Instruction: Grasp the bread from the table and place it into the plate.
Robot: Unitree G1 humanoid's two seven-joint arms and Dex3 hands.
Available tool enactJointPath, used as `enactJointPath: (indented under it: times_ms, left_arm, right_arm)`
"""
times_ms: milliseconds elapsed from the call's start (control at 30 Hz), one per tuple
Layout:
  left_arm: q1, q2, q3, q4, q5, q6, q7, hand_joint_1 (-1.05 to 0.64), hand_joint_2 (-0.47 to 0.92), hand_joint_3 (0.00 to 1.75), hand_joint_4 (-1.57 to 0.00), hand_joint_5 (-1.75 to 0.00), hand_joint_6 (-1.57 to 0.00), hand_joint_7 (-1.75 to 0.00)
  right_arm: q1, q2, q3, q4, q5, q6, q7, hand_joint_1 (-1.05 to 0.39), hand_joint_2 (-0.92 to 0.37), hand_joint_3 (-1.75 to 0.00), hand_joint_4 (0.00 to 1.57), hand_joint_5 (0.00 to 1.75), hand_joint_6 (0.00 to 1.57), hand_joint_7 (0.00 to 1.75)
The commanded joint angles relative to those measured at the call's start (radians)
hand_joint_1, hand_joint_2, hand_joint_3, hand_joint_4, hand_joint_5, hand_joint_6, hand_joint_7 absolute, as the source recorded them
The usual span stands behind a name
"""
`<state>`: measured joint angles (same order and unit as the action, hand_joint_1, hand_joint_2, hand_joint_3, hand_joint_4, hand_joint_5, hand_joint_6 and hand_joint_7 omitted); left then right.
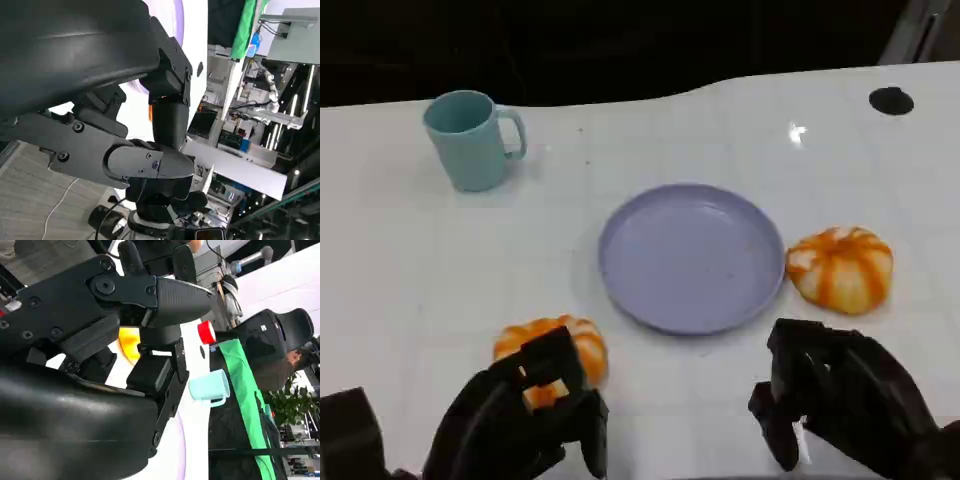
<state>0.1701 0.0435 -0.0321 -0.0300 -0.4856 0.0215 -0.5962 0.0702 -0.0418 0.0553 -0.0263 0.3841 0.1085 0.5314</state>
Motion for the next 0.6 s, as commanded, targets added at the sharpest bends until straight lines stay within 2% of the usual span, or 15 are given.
enactJointPath:
  times_ms: [33, 600]
  left_arm:
    - [0.0, 0.012, 0.013, -0.002, 0.007, -0.014, -0.007, -0.63, 0.92, 0.26, -0.88, -1.75, -0.64, -1.75]
    - [0.001, 0.003, 0.02, 0.001, 0.005, -0.046, -0.01, -0.63, 0.92, 0.28, -0.87, -1.75, -0.62, -1.75]
  right_arm:
    - [0.002, -0.005, -0.006, -0.007, 0.002, -0.005, -0.003, -0.95, -0.75, -0.67, 1.2, 1.68, 1.03, 1.53]
    - [-0.006, 0.001, -0.008, 0.015, 0.002, -0.018, 0.003, -0.96, -0.76, -0.64, 1.22, 1.65, 1.05, 1.5]
